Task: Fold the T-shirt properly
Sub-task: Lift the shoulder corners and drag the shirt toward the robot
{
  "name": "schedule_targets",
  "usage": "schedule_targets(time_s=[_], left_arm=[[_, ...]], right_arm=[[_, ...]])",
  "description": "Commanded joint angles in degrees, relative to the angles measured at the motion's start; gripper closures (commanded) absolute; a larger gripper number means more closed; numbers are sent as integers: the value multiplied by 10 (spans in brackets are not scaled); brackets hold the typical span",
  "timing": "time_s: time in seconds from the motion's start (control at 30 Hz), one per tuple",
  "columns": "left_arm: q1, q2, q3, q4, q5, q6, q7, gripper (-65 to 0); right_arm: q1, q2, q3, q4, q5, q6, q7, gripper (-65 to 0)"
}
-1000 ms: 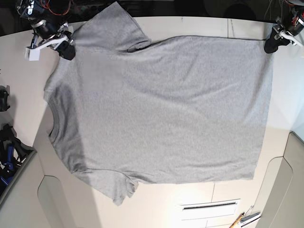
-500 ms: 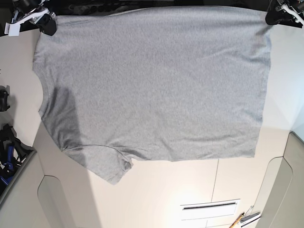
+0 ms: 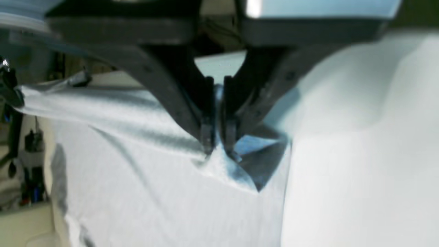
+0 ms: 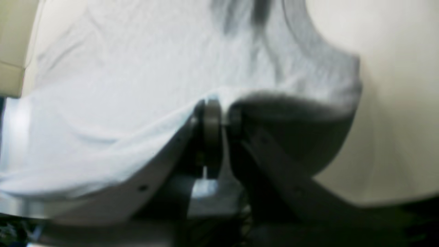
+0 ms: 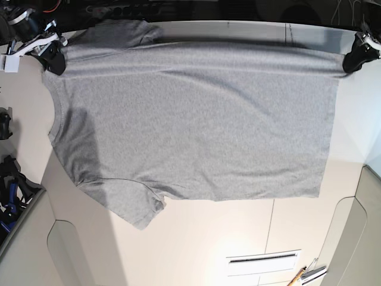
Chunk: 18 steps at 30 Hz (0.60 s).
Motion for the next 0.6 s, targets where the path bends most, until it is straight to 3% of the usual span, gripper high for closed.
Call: schedule_targets(time_s=[0.0,0.13,0.47,0.57], left_arm=[[-8,-10,-3,7,0,-5,-12,0],[-42,-12,23,7,45,-5,-36,0],[-106,-13,86,6,162,17,-89,0],[-107,-13,86,6,193,54,-120,0]], right_arm=[[5,12,-2,10,0,3,15,0],[40,29,-38,9,-36,3,20,0],[139,48,-186,-62,-212,-26,65,0],[168,48,-198,-105,-229,-27,82,0]])
